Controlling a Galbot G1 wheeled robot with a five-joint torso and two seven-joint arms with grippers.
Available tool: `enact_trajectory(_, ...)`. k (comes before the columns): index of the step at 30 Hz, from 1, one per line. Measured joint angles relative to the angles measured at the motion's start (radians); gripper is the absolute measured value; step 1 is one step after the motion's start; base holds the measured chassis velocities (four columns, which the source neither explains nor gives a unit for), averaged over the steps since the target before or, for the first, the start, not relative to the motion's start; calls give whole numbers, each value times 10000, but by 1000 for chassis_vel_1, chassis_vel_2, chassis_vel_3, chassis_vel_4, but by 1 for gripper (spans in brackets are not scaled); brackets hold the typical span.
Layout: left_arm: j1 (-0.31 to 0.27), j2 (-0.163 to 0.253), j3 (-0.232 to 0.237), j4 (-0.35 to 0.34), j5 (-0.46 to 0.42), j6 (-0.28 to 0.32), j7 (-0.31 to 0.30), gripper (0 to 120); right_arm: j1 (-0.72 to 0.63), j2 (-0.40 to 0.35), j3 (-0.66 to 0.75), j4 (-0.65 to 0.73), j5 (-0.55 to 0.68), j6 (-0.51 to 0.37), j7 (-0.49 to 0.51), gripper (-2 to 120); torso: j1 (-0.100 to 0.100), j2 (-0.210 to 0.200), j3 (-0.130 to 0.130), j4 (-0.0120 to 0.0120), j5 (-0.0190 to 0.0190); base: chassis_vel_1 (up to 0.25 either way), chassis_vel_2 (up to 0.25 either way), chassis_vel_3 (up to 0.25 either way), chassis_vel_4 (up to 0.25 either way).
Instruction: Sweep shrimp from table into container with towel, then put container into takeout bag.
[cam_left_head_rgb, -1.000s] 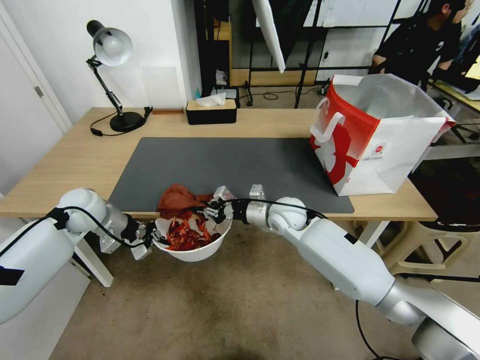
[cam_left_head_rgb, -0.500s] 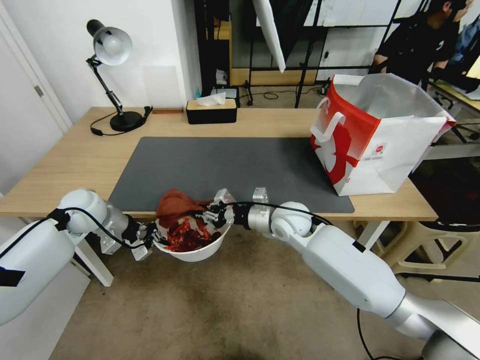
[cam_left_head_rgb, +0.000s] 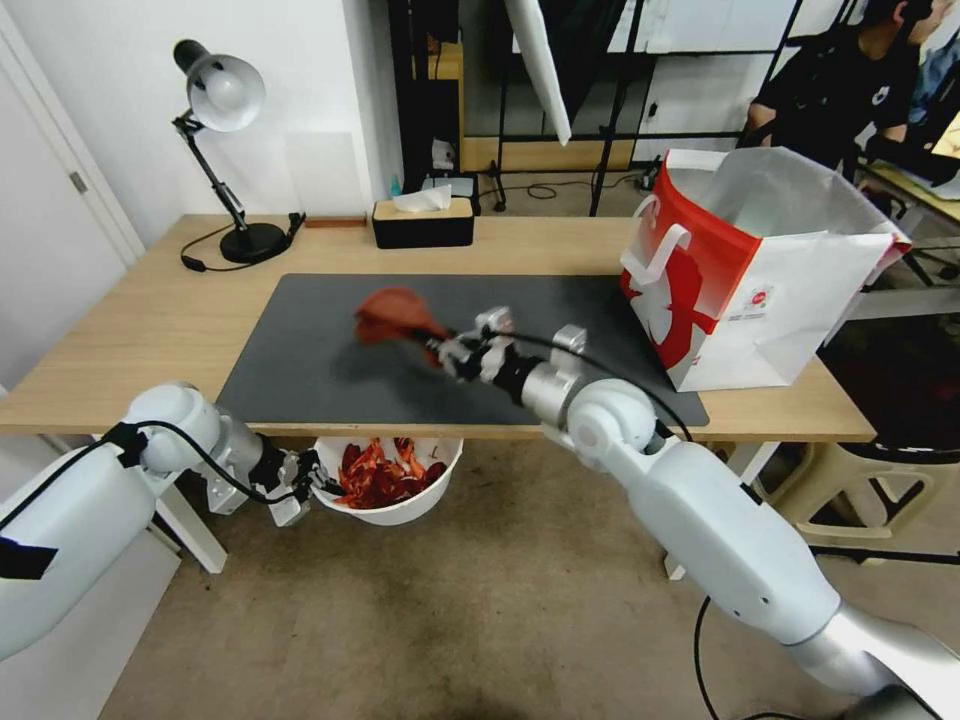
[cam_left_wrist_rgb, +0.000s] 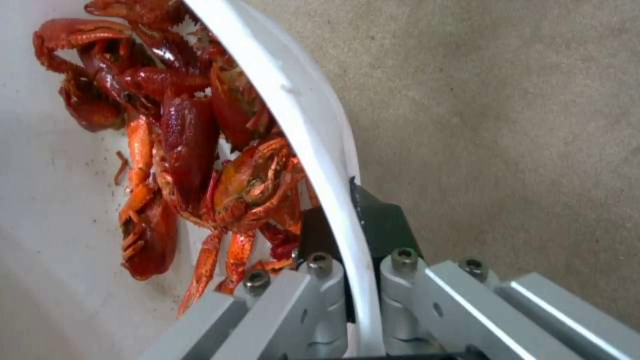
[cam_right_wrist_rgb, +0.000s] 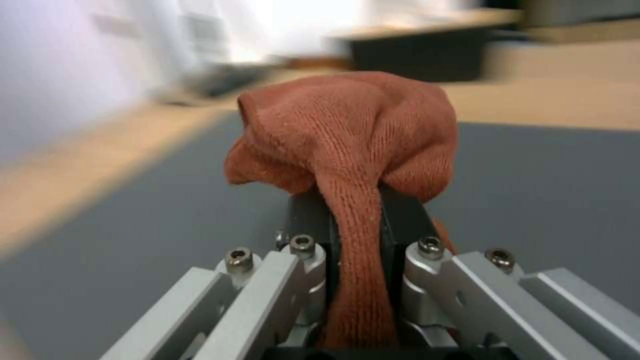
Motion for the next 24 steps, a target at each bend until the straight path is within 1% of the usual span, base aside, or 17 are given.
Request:
enact_trajectory(1, 0, -26, 17, -4, 40, -26, -26, 0, -155, 3, 235, 169, -304, -467, 1491, 7, 1, 0, -1, 0, 0, 0, 0, 0, 0)
enact_trajectory(2, 0, -26, 17, -4, 40, -26, -26, 0, -155, 3, 235, 169, -304, -467, 1491, 7, 1, 0, -1, 0, 0, 0, 0, 0, 0)
enact_trajectory(3, -2, -44, 34, -8, 74, -44, -44, 0, -254, -16, 369, 233, -494, -677, 2206, 7, 1, 0, 0, -1, 1, 0, 0, 0, 0)
enact_trajectory(4, -5, -58, 48, -13, 103, -58, -58, 0, -382, -44, 530, 305, -663, -843, 2650, 7, 0, 0, -1, -1, 1, 0, 0, 0, 0)
enact_trajectory(5, -9, -65, 60, -21, 130, -64, -68, 0, -483, -77, 632, 342, -791, -937, 2827, 7, 1, 0, -1, -1, 1, 0, 0, 0, 0)
enact_trajectory(10, -30, -88, 117, -60, 223, -72, -110, 0, -880, -174, 953, 553, -1023, -1305, 3127, 8, -1, 0, 0, -1, 2, 0, 0, 0, 0)
enact_trajectory(13, -103, -129, 244, -68, 278, -74, -151, 0, -1125, -180, 1215, 663, -934, -1450, 2986, 22, -2, 0, -1, 0, 2, 0, 0, 0, 0)
enact_trajectory(14, -103, -129, 244, -68, 278, -74, -151, 0, -1125, -180, 1215, 663, -934, -1450, 2986, 22, -2, 0, -1, 0, 2, 0, 0, 0, 0)
enact_trajectory(16, -139, -146, 298, -72, 302, -74, -165, 0, -1174, -158, 1291, 690, -883, -1572, 2956, 28, -1, 0, -1, 0, 2, 0, 0, 0, 0)
enact_trajectory(17, -220, -177, 408, -73, 345, -75, -201, 0, -1226, -103, 1444, 765, -813, -1971, 2938, 38, -2, 0, 0, 0, 2, 0, 0, 0, 0)
enact_trajectory(18, -220, -177, 408, -73, 345, -75, -201, 0, -1226, -103, 1444, 765, -813, -1971, 2938, 38, -2, 0, 0, 0, 2, 0, 0, 0, 0)
enact_trajectory(19, -242, -191, 433, -72, 360, -76, -214, 0, -1254, -87, 1502, 799, -804, -2118, 2911, 41, -2, 0, -1, 0, 2, 0, 0, 0, 0)
enact_trajectory(21, -261, -220, 469, -73, 389, -77, -235, 0, -1343, -79, 1572, 872, -802, -2264, 2825, 51, -1, 0, 0, 0, 2, 0, 0, 0, 0)
enact_trajectory(22, -261, -220, 469, -73, 389, -77, -235, 0, -1343, -79, 1572, 872, -802, -2264, 2825, 51, -1, 0, 0, 0, 2, 0, 0, 0, 0)
enact_trajectory(24, -268, -243, 484, -77, 424, -78, -247, 0, -1433, -82, 1644, 958, -816, -2275, 2734, 61, -1, 0, -1, 0, 1, 0, 0, 0, 0)
